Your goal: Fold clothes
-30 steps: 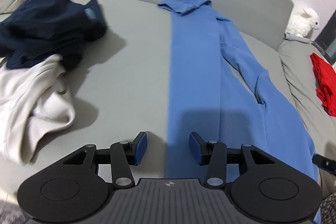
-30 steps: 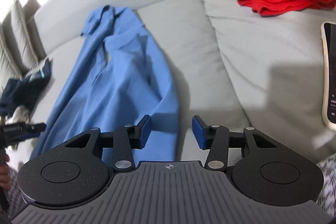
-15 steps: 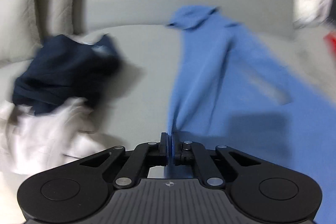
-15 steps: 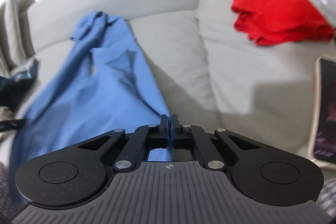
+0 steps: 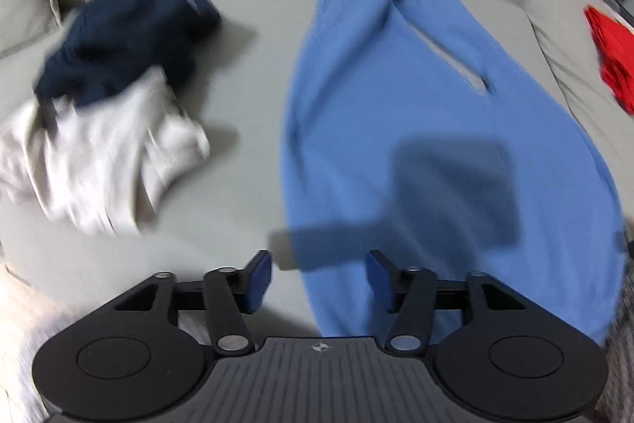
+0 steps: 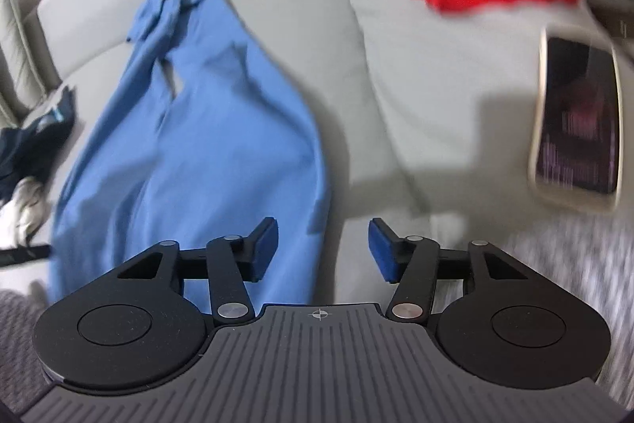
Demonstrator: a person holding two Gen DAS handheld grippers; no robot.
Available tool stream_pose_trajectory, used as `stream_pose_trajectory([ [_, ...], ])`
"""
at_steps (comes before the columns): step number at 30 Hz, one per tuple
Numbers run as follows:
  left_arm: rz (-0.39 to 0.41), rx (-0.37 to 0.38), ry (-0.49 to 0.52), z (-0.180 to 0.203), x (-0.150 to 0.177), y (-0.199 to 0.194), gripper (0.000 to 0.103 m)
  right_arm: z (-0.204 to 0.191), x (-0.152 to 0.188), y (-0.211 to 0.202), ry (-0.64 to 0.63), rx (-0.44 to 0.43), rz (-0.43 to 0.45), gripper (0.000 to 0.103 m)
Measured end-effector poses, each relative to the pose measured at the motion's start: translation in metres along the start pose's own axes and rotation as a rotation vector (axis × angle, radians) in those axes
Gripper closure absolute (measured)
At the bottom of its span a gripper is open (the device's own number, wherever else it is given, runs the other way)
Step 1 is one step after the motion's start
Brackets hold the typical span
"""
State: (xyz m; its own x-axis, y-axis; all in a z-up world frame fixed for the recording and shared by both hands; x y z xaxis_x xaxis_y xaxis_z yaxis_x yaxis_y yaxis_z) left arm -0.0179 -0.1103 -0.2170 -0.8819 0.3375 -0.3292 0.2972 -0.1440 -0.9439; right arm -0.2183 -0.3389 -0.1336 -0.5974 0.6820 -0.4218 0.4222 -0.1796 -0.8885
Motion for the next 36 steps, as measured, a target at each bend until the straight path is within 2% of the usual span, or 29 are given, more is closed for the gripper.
stream_pose_trajectory([
  [3,-0.071,0.013,-0.044,0.0,0.008,0.016,0.044,-0.002,0.023,0.01,0.044,-0.048,-0.06,0.044],
  [5,-0.086,0.015,-0.069,-0.001,0.007,0.02,0.042,-0.004,0.031,0.019,0.06,-0.075,-0.078,0.044],
  [7,-0.085,0.01,-0.052,0.002,0.006,0.02,0.043,-0.008,0.033,0.027,0.073,-0.127,-0.087,0.05],
  [8,-0.079,0.012,-0.042,0.002,0.007,0.02,0.049,-0.01,0.034,0.029,0.065,-0.135,-0.089,0.063],
  [9,-0.07,0.031,-0.032,0.003,0.007,0.018,0.062,-0.012,0.035,0.03,0.052,-0.14,-0.089,0.076],
  [10,-0.068,0.045,-0.028,0.004,0.007,0.017,0.07,-0.014,0.035,0.031,0.039,-0.145,-0.09,0.081],
  [11,-0.068,0.057,-0.023,0.005,0.007,0.014,0.088,-0.016,0.036,0.032,0.026,-0.149,-0.091,0.093],
  [12,-0.071,0.057,-0.005,0.006,0.008,0.01,0.101,-0.018,0.036,0.03,0.017,-0.154,-0.092,0.096],
  [15,-0.076,0.068,0.021,0.006,0.007,-0.003,0.101,-0.021,0.034,0.02,-0.017,-0.162,-0.103,0.097],
  [18,-0.085,0.094,0.002,-0.001,0.009,-0.019,0.101,-0.023,0.03,0.005,-0.057,-0.159,-0.115,0.098],
  [21,-0.102,0.111,0.01,-0.001,0.023,-0.039,0.101,-0.028,0.027,-0.015,-0.118,-0.144,-0.127,0.098],
  [27,-0.121,0.115,0.032,0.006,0.054,-0.058,0.099,-0.031,0.038,-0.051,-0.199,-0.123,-0.177,0.098],
  [30,-0.166,0.078,0.008,0.001,0.056,-0.041,0.087,-0.031,0.045,-0.056,-0.214,-0.125,-0.198,0.096],
  [31,-0.184,0.074,-0.021,0.0,0.053,-0.037,0.087,-0.029,0.047,-0.046,-0.229,-0.1,-0.2,0.093],
  [32,-0.172,0.072,-0.02,0.0,0.05,-0.04,0.086,-0.025,0.048,-0.036,-0.241,-0.07,-0.211,0.071],
  [33,-0.16,0.07,-0.02,0.001,0.048,-0.044,0.076,-0.021,0.048,-0.024,-0.255,-0.014,-0.239,0.054],
  [34,-0.144,0.065,-0.017,0.001,0.045,-0.049,0.067,-0.019,0.048,-0.018,-0.264,0.019,-0.252,0.053],
  [35,-0.09,0.032,0.016,0.001,0.036,-0.061,0.056,-0.017,0.046,-0.017,-0.269,0.038,-0.245,0.053],
  [36,-0.023,0.001,0.046,0.0,0.026,-0.073,0.055,-0.017,0.044,-0.019,-0.27,0.041,-0.24,0.047],
])
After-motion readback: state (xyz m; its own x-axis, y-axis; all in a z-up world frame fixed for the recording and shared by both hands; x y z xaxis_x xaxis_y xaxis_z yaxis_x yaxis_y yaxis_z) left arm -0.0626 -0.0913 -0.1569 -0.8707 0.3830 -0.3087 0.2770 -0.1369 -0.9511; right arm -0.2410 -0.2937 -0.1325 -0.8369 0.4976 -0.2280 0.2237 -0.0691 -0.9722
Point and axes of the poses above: each gripper's, at about its wrist camera, not at the fingertips, and y roughly the way its jaws point, z to its right, x to its underside, the point moved 7 cm from there along y, roughly the way its jaws point, and after that the axes turned 3 degrees about -x, right-handed, at the moved point
